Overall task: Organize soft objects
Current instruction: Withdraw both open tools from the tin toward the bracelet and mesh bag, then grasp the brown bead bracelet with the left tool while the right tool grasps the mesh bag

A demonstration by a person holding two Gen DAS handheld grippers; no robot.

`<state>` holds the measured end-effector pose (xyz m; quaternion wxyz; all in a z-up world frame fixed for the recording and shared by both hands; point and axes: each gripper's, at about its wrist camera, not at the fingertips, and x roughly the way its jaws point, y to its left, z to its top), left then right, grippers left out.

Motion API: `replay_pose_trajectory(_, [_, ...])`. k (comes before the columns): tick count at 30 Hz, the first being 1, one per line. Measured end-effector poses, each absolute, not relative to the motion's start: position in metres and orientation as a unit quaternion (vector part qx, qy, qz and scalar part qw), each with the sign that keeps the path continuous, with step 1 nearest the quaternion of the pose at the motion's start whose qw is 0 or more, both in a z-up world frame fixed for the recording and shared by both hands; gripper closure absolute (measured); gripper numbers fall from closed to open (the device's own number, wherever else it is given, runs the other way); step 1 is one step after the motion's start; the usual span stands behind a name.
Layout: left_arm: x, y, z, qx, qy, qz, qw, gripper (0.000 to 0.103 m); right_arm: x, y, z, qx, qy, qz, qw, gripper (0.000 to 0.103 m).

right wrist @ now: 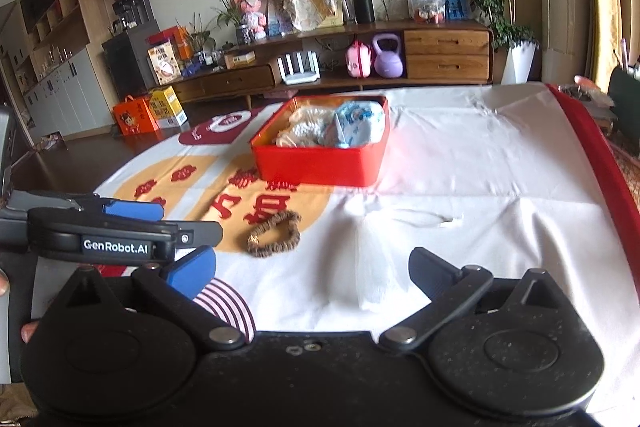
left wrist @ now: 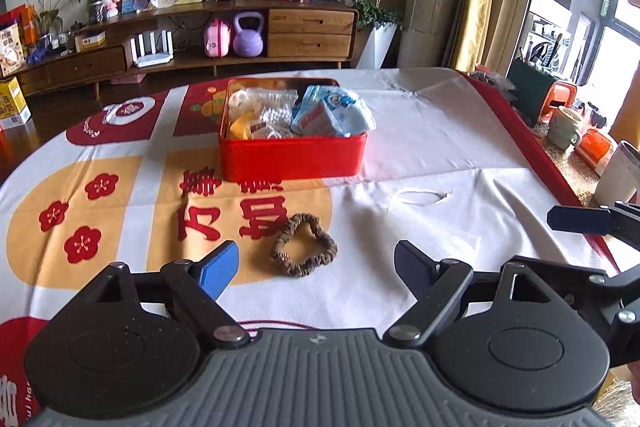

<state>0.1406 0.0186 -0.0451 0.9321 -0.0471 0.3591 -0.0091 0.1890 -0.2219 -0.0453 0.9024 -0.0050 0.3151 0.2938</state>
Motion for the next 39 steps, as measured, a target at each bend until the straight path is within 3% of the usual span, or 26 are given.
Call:
replay_pose_trajectory(25, [0.236,0.019,-0.134,-0.027,0.446,0.037,0.894,0.018,0.276,-0.214,-0.133,-0.076,0.420,0.255,0.868,0.006])
replay_pose_trajectory(39, [0.239,0.017,-0.142,-0.012,0.430,0.044,0.902,0.021,0.279,-0.207,-0.140,-0.105,0.414,0.243,0.871,0.046])
